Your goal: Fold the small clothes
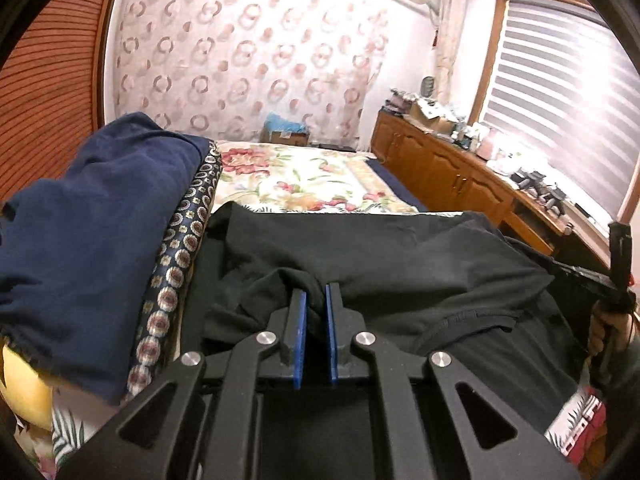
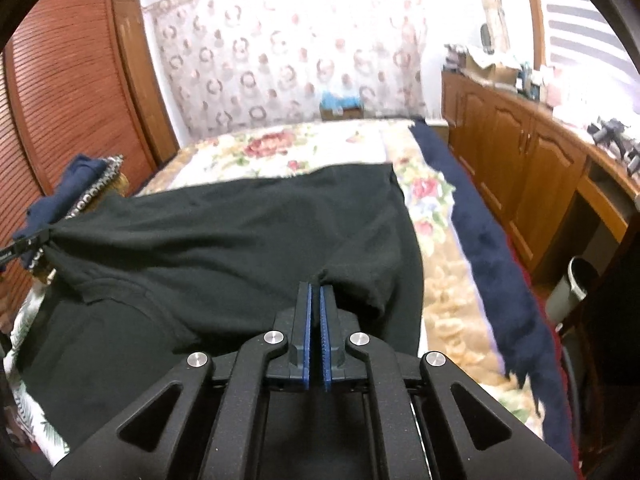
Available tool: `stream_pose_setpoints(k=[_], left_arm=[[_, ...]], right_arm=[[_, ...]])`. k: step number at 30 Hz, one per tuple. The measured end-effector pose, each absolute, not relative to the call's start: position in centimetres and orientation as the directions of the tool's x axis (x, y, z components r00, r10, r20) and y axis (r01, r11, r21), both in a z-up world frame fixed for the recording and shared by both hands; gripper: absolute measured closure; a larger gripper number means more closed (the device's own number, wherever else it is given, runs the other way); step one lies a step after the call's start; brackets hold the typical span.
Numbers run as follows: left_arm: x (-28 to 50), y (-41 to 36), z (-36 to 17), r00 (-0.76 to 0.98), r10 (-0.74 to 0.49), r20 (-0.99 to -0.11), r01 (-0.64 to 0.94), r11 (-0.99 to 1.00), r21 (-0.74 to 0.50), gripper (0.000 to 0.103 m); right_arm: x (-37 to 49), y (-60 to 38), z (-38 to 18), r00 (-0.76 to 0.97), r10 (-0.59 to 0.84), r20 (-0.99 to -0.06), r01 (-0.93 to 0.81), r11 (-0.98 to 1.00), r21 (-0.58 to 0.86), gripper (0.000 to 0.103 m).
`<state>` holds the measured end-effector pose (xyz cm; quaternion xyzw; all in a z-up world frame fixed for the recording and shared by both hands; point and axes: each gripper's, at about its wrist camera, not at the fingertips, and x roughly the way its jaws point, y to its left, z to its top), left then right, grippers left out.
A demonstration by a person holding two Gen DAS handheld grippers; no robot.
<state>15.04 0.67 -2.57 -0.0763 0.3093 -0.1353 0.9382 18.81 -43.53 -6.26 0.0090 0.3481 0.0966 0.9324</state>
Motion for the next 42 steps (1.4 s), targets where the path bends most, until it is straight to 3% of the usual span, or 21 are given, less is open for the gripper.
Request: stream_pose_setpoints(k=[17, 29, 40, 42], left_arm=[[5.4, 1.7, -2.1, 0.759, -0.360, -0.542, 0.268, 0.932, -0.244, 0.098], [2.9, 1.7, -5.8, 0.708, -0.288, -0.645, 0.201, 0.958, -0.206, 0.095], [2.0, 2.5, -6.3, 0.709, -0.211, -0.673, 0.139, 0.977, -0.161, 0.069], [2.0, 2.8, -6.5, 0.706, -0.177, -0.686, 0.109, 0.984, -0.142, 0.067]], right_arm=[[9.6, -43.3, -2.1, 0.765, 0.241, -0.597, -0.254, 0.965, 0.065, 0.102], [5.9, -43.9, -5.6, 0.692, 0.219, -0.688, -0.235, 0.969, 0.072, 0.102], [5.4, -43.0, -6.3, 0.702, 0.161, -0.694, -0.224, 0.975, 0.000, 0.098], [5.2, -42.7, -6.0, 0.711, 0.147, -0.687, -0.226, 0.974, -0.026, 0.093]])
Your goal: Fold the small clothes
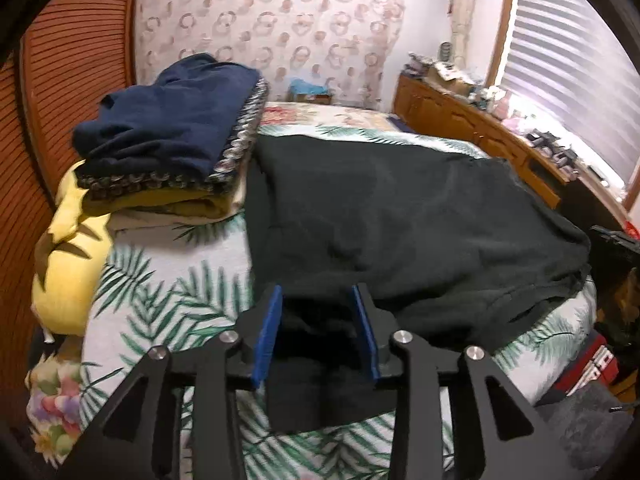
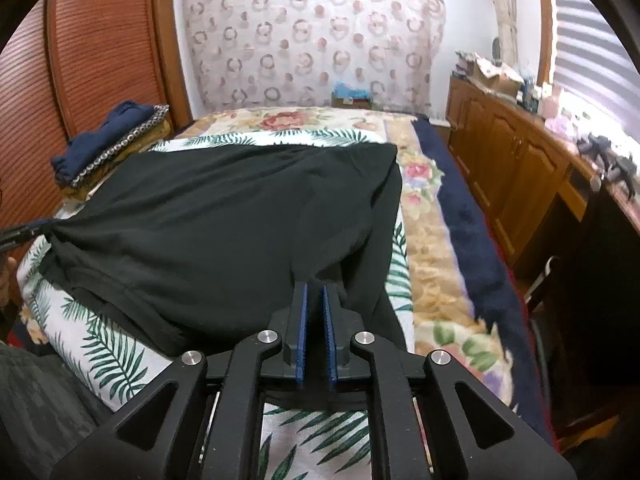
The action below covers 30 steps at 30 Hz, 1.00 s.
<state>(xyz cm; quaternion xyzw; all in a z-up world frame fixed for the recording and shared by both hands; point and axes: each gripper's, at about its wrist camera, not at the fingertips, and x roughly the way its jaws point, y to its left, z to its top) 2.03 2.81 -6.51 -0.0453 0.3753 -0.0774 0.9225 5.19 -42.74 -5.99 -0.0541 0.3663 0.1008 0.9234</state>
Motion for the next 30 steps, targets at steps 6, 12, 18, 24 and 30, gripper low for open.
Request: stream_pose_setpoints(k=[6, 12, 18, 24, 30], left_arm=[[1.7, 4.1, -6.3, 0.714, -0.167, -0.680, 0.084, 0.985, -0.154, 0.064], [2.8, 4.6, -8.0, 0.675, -0.167, -0.719, 0.067, 0.984, -0.166, 0.063], [2.9, 4.8, -9.8, 0.639, -0.172, -0.750, 0.052, 0.982, -0.181, 0.063], [2.7, 5.0, -9.9, 0.639, -0.169, -0.751, 0.056, 0.983, -0.174, 0.062], [2.8, 5.0, -9.9, 0.645, -0.160, -0.748, 0.045, 0.984, -0.172, 0.062]], right_arm=[[5.0, -42.3, -5.2, 0.742, 0.117, -0.660, -0.212, 0.975, -0.067, 0.055], [6.0, -40.7, -5.2, 0.747, 0.143, -0.650, -0.243, 0.968, -0.066, 0.050], [7.4, -37.8, -6.4, 0.726, 0.207, -0.655, -0.308, 0.950, -0.042, 0.047], [8.7, -34.8, -8.8, 0.670, 0.257, -0.696, -0.371, 0.928, -0.015, 0.036], [9.2, -32.9, -11.0, 0.637, 0.255, -0.727, -0.394, 0.919, -0.023, 0.036]])
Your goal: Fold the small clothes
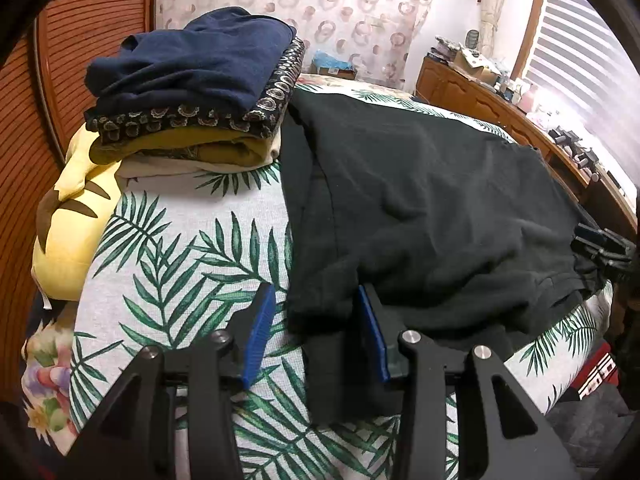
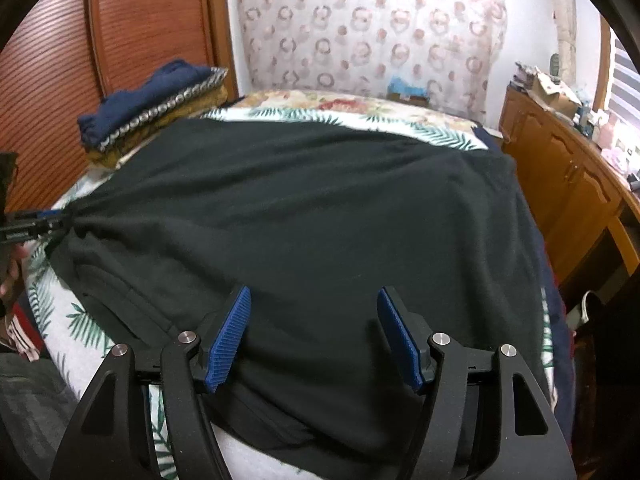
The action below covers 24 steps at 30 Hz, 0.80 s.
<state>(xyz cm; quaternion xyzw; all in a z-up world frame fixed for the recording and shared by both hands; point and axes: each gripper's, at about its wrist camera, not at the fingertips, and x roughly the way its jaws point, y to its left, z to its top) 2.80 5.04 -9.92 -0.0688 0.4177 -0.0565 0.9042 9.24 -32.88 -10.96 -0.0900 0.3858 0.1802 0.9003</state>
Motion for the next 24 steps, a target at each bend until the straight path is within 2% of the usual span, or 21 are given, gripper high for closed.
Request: stream_pose_setpoints(k=[11, 20, 24], left_arm=[[2.8, 4.6, -9.9, 0.650, -0.145, -0.746, 0.045, 0.987, -0.152, 0.062], [3.1, 4.4, -9.9, 0.643, -0.208, -0.737, 0.099, 0.977, -0.189, 0.062], [3.2, 4.2, -9.8, 0.646, -0.214, -0.732, 0.112, 0.976, -0.187, 0.068]], right_arm=[[7.8, -33.0, -12.8, 0.652, 0.222, -0.725, -0.366, 0.929, -0.045, 0.035], [7.9, -33.7, -12.9, 0.678, 0.240, -0.695, -0.349, 0.937, -0.018, 0.035], [8.1, -33.5, -12.9, 0.682, 0.239, -0.691, -0.347, 0.938, -0.019, 0.035]])
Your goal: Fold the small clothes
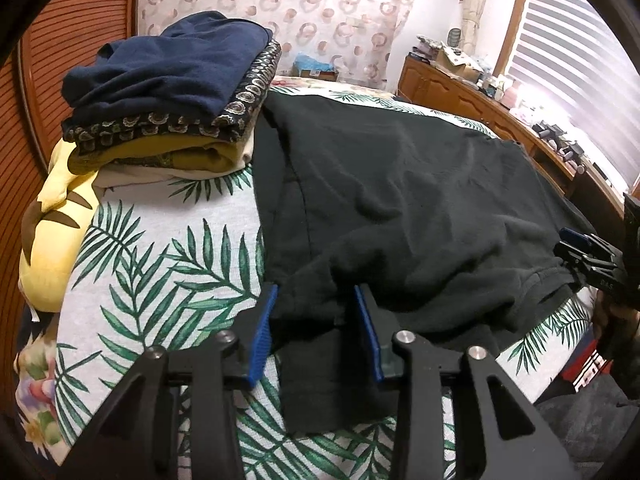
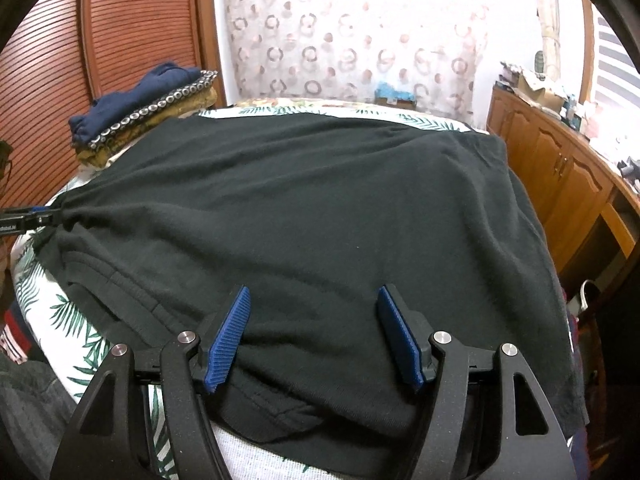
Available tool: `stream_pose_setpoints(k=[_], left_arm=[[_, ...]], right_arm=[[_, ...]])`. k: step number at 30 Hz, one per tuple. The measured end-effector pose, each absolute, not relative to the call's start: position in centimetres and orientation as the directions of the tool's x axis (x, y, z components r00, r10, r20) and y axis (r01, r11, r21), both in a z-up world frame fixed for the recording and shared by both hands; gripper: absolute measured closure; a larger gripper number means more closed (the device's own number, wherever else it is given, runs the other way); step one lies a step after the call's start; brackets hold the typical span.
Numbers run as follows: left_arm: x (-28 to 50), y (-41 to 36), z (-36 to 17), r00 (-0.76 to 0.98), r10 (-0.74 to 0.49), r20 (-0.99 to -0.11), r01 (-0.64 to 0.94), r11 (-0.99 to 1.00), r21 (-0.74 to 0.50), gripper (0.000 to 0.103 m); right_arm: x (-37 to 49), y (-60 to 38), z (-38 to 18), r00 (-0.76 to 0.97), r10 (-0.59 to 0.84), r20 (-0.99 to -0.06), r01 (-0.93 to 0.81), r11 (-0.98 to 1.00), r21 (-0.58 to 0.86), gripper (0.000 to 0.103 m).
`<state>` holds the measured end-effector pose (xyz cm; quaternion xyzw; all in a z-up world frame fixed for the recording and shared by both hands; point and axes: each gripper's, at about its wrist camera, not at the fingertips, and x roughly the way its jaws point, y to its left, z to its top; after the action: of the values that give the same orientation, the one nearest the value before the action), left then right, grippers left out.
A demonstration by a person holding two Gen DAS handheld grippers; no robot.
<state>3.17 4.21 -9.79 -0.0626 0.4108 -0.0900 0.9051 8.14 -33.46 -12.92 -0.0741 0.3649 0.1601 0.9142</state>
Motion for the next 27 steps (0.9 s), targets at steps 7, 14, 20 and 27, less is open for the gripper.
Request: stream_pose_setpoints(k=[7, 14, 20, 27], left_arm=[[3.3, 4.6, -9.9, 0.659, -0.242, -0.712, 0.108, 0.967, -0.229, 0.094], [1.9, 4.7, -8.1, 0.741, -0.281, -0.610, 0.129, 0.951, -0.282, 0.098], [1.6, 4.0, -6.6, 0.763, -0.273, -0.585, 0.148, 0.956, -0.252, 0.099], [2.1, 2.1, -4.1, 0.778, -0.319, -0.541, 0.218, 0.945, -0.244, 0.099]], right_arm=[[8.1, -33.2, -13.0, 0.681, 0.232, -0.695, -0.352, 0.936, -0.032, 0.033], [8.0, -33.1, -13.0, 0.670, 0.227, -0.707, -0.366, 0.929, -0.048, 0.025], [8.1, -33.7, -12.6, 0.665, 0.244, -0.706, -0.356, 0.935, -0.012, 0.025], [8.2, -35.0, -11.9, 0.688, 0.216, -0.692, -0.318, 0.948, -0.021, 0.025]])
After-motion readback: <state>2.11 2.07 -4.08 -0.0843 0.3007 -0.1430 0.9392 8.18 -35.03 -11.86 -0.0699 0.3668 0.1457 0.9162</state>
